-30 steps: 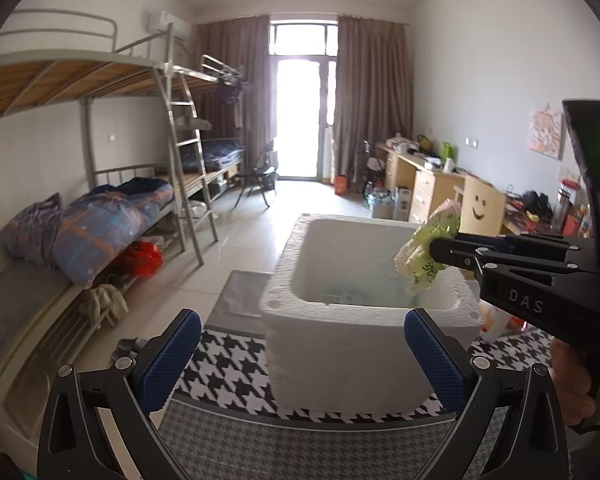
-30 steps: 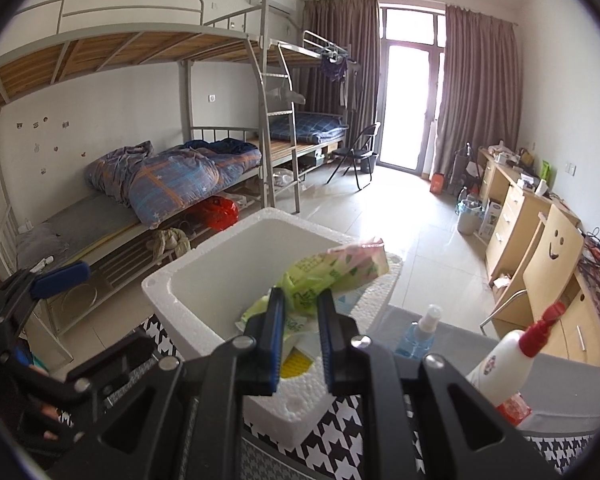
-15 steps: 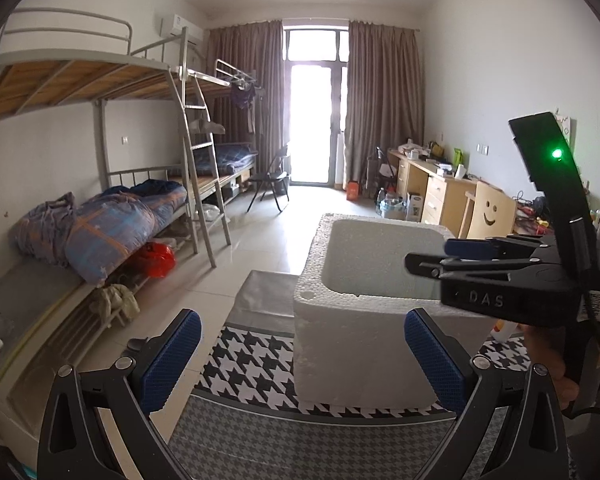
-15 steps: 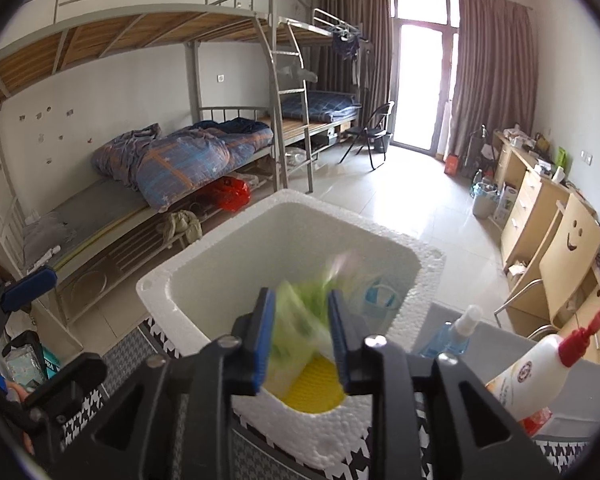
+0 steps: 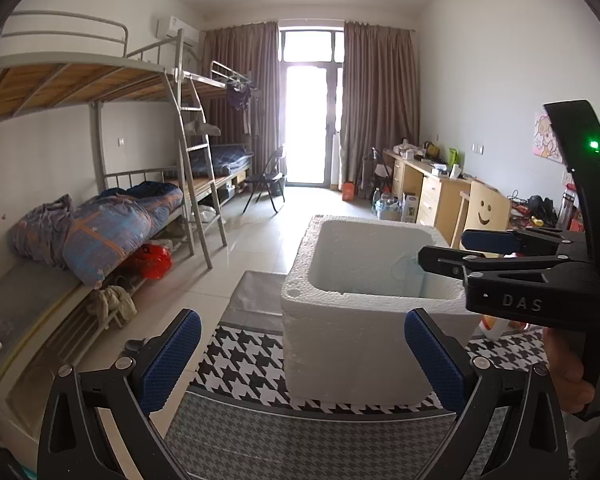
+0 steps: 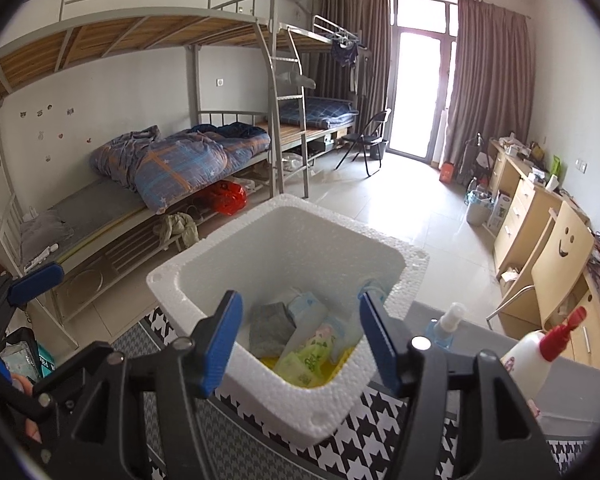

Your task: Organize soft objects

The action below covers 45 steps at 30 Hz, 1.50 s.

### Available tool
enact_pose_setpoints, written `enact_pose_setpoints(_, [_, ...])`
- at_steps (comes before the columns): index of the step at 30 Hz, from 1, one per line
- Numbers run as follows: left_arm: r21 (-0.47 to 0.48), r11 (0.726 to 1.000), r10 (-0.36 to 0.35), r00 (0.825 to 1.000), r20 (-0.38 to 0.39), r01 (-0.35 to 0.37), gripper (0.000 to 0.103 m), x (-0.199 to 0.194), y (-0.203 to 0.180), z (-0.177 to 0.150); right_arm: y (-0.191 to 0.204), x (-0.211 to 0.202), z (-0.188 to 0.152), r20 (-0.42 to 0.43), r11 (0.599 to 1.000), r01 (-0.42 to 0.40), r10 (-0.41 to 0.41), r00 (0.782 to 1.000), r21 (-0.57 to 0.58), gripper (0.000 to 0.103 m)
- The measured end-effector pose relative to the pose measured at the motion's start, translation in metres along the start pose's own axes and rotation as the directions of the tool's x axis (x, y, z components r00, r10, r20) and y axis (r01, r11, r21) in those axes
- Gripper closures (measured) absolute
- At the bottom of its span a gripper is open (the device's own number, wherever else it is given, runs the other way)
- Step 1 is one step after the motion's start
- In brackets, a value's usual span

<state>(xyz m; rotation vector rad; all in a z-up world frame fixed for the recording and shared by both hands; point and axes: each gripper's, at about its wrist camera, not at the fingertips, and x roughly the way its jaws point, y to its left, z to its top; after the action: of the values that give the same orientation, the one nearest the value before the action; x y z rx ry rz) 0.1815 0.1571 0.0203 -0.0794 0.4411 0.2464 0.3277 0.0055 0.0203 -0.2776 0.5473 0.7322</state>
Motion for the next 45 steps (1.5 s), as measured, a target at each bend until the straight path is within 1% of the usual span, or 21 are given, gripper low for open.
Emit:
enact_pose_setpoints(5, [0.014,1.000,-0.013,1.000,0.012,0.013,0.001,-0.012,-0.006,0.002,-0.002,-0.018,0.000,0.038,1.000,0.000,-0.001,0.999,0.022,0.037])
enact_pose_setpoints(9, [0.016,1.000,-0.015,1.000,0.023,0.014,0.001,-0.022,-0.012,0.001,-0.005,-0.038,-0.005,0.091,0.999,0.015,-0.018,0.996,0.039,0.021])
enact_pose_setpoints(12, [0.017,1.000,-0.018,0.999,0.032,0.018,0.001,-0.029,-0.015,0.002,-0.006,-0.052,-0.008,0.107,0.998,0.024,-0.029,0.994,0.050,0.016])
enact_pose_setpoints(18, [0.034,0.999,-0.042,0.998,0.044,0.040,0.001,-0.041,-0.026,0.002,-0.006,-0.076,-0.018,0.145,0.997,0.058,-0.066,0.987,0.060,0.015])
enact_pose_setpoints(24, [0.038,0.996,-0.076,0.995,0.057,0.074,0.001,-0.054,-0.037,-0.002,-0.008,-0.096,-0.033,0.165,0.994,0.072,-0.086,0.982,0.087,0.015])
enact_pose_setpoints(28, [0.047,0.993,-0.107,0.992,0.066,0.104,0.001,-0.065,-0.046,-0.004,-0.009,-0.112,-0.044,0.195,0.990,0.102,-0.120,0.974,0.101,0.015])
enact_pose_setpoints(34, [0.066,0.986,-0.156,0.984,0.082,0.151,0.001,-0.079,-0.062,-0.008,-0.008,-0.136,-0.060,0.228,0.984,0.134,-0.158,0.961,0.118,0.014])
enact_pose_setpoints(39, [0.072,0.981,-0.189,0.976,0.104,0.182,0.001,-0.097,-0.073,-0.014,-0.010,-0.160,-0.075,0.263,0.980,0.134,-0.168,0.950,0.144,0.014])
enact_pose_setpoints(41, [0.083,0.975,-0.213,0.970,0.117,0.204,0.001,-0.105,-0.078,-0.016,-0.011,-0.168,-0.081,0.270,0.979,0.133,-0.171,0.948,0.153,0.014])
enact_pose_setpoints(43, [0.097,0.972,-0.227,0.966,0.124,0.215,0.001,-0.112,-0.083,-0.019,-0.012,-0.175,-0.087,0.280,0.977,0.135,-0.177,0.944,0.165,0.009])
enact_pose_setpoints(45, [0.103,0.968,-0.241,0.962,0.126,0.229,0.001,-0.116,-0.086,-0.021,-0.013,-0.181,-0.093,0.290,0.973,0.138,-0.188,0.938,0.183,0.008])
